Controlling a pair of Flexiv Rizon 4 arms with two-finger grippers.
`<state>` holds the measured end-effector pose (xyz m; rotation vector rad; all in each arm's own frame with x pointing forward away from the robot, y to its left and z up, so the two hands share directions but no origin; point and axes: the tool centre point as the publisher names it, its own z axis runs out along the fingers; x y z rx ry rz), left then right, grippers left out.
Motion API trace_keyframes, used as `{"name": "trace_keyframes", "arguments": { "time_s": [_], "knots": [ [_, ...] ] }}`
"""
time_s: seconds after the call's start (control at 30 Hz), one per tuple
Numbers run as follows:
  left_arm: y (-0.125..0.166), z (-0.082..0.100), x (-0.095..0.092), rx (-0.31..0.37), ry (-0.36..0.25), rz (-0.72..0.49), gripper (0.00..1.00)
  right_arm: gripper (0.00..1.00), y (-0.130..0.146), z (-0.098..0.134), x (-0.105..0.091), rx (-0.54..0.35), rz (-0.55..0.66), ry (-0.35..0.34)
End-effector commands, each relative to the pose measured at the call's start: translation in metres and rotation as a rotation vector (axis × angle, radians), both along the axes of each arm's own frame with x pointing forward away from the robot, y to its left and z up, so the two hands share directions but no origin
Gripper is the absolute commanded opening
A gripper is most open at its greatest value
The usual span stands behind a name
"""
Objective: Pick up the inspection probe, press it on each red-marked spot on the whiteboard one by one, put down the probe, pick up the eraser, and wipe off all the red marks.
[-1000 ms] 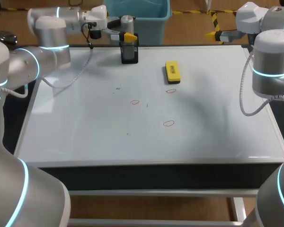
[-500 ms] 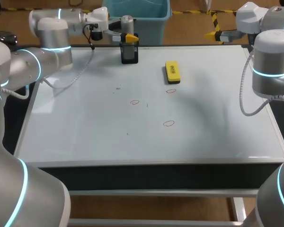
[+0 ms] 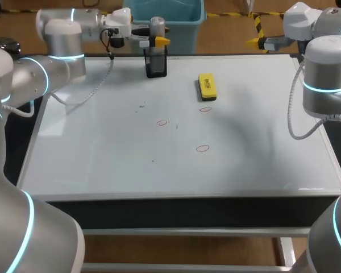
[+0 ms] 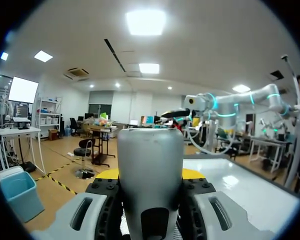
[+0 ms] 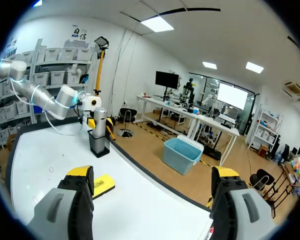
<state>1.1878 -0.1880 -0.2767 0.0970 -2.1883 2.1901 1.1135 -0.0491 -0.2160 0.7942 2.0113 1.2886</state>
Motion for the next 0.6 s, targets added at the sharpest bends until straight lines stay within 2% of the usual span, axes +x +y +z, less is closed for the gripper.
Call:
{"name": "trace_keyframes", "arguments": {
  "time_s": [0.03,0.3,0.6],
  "knots": [
    [0.001,0.008,-0.001,0.006,-0.005,-0.006,0.0,1.0,0.0,0.0,0.0,0.0,0.001,0.001],
    [0.008,0.021,-0.008,-0.019,-0.018,0.006,0.0,1.0,0.0,0.0,0.0,0.0,0.001,0.001],
    [0.012,0.046,-0.016,-0.028,-0.033,0.05,0.0,1.0,0.0,0.0,0.0,0.0,0.001,0.001]
  ]
}}
